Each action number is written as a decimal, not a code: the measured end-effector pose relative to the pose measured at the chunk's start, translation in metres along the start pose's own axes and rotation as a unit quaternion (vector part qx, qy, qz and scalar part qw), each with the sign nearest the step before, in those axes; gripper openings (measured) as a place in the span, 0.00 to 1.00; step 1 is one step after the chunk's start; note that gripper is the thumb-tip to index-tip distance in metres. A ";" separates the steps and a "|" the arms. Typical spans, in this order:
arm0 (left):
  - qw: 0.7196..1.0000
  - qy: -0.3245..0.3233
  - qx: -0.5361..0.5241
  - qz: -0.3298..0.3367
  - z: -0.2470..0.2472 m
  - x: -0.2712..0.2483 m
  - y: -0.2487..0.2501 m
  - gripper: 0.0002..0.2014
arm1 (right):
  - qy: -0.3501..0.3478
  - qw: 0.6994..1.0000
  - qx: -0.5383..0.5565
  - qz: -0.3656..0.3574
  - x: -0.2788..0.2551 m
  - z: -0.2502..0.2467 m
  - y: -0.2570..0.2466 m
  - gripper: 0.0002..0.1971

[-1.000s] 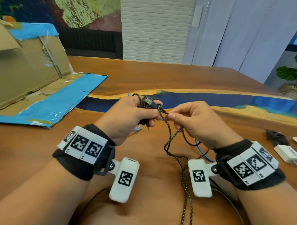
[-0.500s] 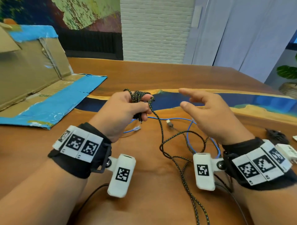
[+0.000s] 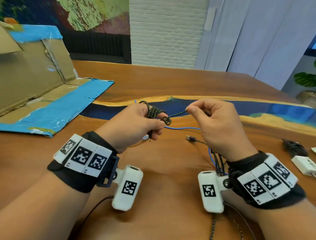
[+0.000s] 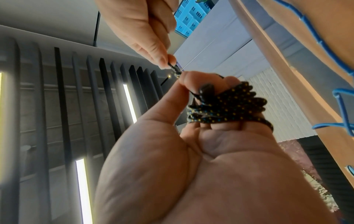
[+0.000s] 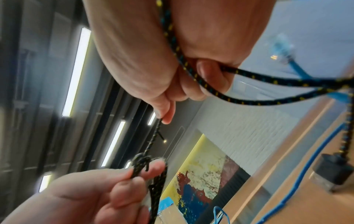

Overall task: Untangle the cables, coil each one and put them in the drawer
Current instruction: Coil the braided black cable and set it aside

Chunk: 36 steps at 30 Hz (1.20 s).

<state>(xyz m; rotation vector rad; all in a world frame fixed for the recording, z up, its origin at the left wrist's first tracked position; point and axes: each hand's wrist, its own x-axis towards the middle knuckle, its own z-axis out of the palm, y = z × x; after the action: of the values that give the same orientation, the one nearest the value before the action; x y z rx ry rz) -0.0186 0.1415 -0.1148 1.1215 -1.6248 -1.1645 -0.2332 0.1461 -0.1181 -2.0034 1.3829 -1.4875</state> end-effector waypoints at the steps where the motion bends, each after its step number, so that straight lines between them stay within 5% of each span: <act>1: 1.000 -0.005 0.013 -0.005 -0.002 -0.001 0.001 0.01 | 0.002 1.000 -0.020 -0.001 0.001 -0.001 0.002 0.09; 11: 0.998 0.001 0.062 0.011 -0.010 -0.002 0.006 0.13 | -0.012 0.996 -0.087 0.025 0.006 -0.011 0.008 0.15; 17: 1.000 0.026 0.006 0.008 -0.012 -0.001 0.001 0.09 | -0.164 0.976 -0.128 0.061 0.002 -0.006 0.005 0.09; 23: 1.000 0.011 -0.029 -0.004 -0.004 -0.001 0.001 0.09 | -0.123 0.992 0.036 0.018 -0.008 0.010 -0.006 0.06; 27: 0.998 -0.002 -0.058 0.001 -0.003 -0.003 0.003 0.09 | -0.099 0.994 0.041 0.004 -0.009 0.012 -0.007 0.08; 36: 0.994 -0.015 -0.109 0.026 0.002 -0.009 0.008 0.05 | -0.116 0.969 0.210 0.053 -0.013 0.020 -0.011 0.03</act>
<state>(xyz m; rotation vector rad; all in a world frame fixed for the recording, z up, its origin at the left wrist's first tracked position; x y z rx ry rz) -0.0195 0.1515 -0.1082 0.9203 -1.4992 -1.2949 -0.2107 0.1564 -0.1268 -1.7405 0.9683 -1.3160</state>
